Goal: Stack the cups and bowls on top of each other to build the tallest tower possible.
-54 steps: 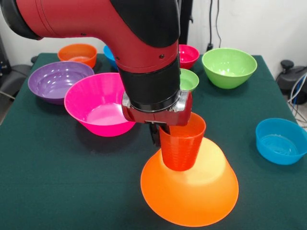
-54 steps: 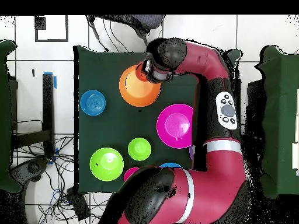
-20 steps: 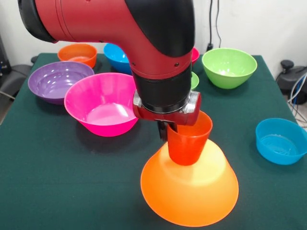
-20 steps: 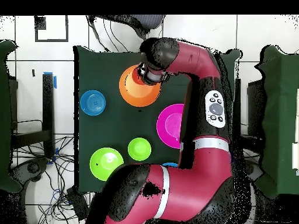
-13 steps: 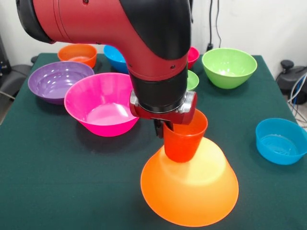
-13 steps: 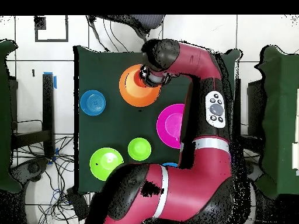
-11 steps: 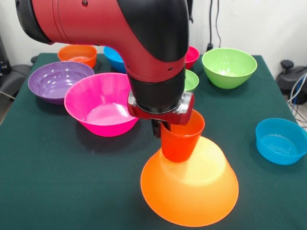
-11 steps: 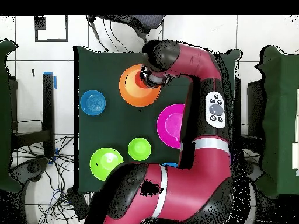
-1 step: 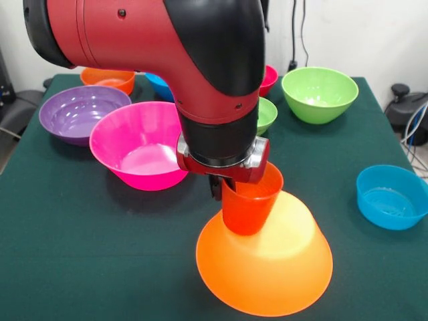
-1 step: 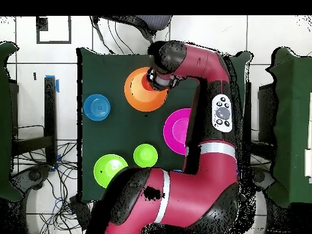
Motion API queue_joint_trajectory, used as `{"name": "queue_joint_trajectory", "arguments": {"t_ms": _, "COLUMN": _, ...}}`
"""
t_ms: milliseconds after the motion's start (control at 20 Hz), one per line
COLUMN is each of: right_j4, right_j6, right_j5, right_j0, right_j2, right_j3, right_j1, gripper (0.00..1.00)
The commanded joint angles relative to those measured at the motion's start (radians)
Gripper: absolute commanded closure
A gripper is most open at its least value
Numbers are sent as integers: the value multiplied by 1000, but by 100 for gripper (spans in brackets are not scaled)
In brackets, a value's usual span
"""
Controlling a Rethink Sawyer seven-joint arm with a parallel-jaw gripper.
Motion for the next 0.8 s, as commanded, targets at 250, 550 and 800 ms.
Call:
{"name": "queue_joint_trajectory", "arguments": {"t_ms": 250, "right_j4": 37, "right_j6": 191, "right_j5": 20, "right_j0": 38, "right_j2": 17, "right_j3": -46, "right_j1": 16, "gripper": 100}}
{"name": "queue_joint_trajectory", "arguments": {"t_ms": 550, "right_j4": 57, "right_j6": 192, "right_j5": 9, "right_j0": 45, "right_j2": 6, "right_j3": -33, "right_j1": 14, "gripper": 100}}
{"name": "queue_joint_trajectory", "arguments": {"t_ms": 800, "right_j4": 78, "right_j6": 200, "right_j5": 29, "right_j0": 52, "right_j2": -3, "right_j3": -39, "right_j1": 18, "gripper": 100}}
